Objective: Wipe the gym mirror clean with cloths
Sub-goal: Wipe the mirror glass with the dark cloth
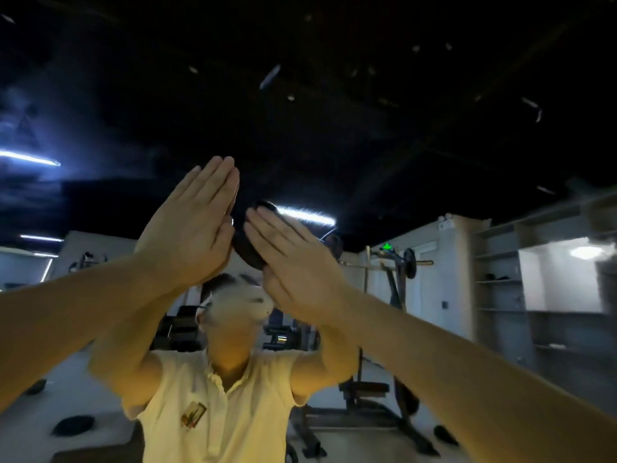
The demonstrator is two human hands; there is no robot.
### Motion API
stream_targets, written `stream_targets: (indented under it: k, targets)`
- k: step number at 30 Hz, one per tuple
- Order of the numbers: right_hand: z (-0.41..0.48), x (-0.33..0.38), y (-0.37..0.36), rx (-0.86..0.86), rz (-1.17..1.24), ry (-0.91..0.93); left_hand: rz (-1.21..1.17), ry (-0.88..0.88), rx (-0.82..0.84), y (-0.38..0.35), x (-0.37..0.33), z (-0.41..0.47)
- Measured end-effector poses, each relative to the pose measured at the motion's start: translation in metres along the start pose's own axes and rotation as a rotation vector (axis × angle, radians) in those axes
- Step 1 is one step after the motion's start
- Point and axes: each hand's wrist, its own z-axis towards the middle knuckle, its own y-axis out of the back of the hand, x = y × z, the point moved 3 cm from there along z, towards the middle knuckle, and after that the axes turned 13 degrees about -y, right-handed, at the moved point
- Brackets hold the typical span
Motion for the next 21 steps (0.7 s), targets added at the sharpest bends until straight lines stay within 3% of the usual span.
stream_targets:
  k: [2,7,9,10,12,16,18,19,21]
  targets:
    - [-0.001,-0.036,0.006,0.039,-0.072,0.017,-0.018,-0.004,-0.002,-0.001,0.001,-0.002]
    - [0.031,-0.156,0.034,-0.142,0.026,-0.867,0.009,-0.011,-0.005,-0.005,-0.001,-0.002]
    - [0.038,-0.146,0.029,-0.156,0.032,-1.029,0.023,-0.012,-0.009,-0.005,-0.001,-0.003]
    - [0.039,-0.126,0.024,-0.177,0.032,-1.022,0.024,-0.014,-0.008,-0.005,-0.001,-0.003]
    - [0.03,-0.064,0.014,-0.209,0.042,-0.814,0.018,-0.013,-0.008,-0.005,-0.001,-0.003]
    - [-0.036,0.048,0.006,0.062,0.088,-0.135,-0.024,-0.012,0.004,0.0,-0.001,-0.002]
    - [-0.066,0.05,0.002,0.145,-0.024,0.207,-0.034,-0.013,0.01,0.002,-0.002,-0.002]
    - [-0.066,0.036,0.001,0.14,-0.067,0.27,-0.026,-0.011,0.016,0.002,-0.003,-0.002]
    - [-0.048,-0.003,0.002,0.118,-0.049,0.082,-0.004,-0.003,0.027,0.001,-0.003,-0.002]
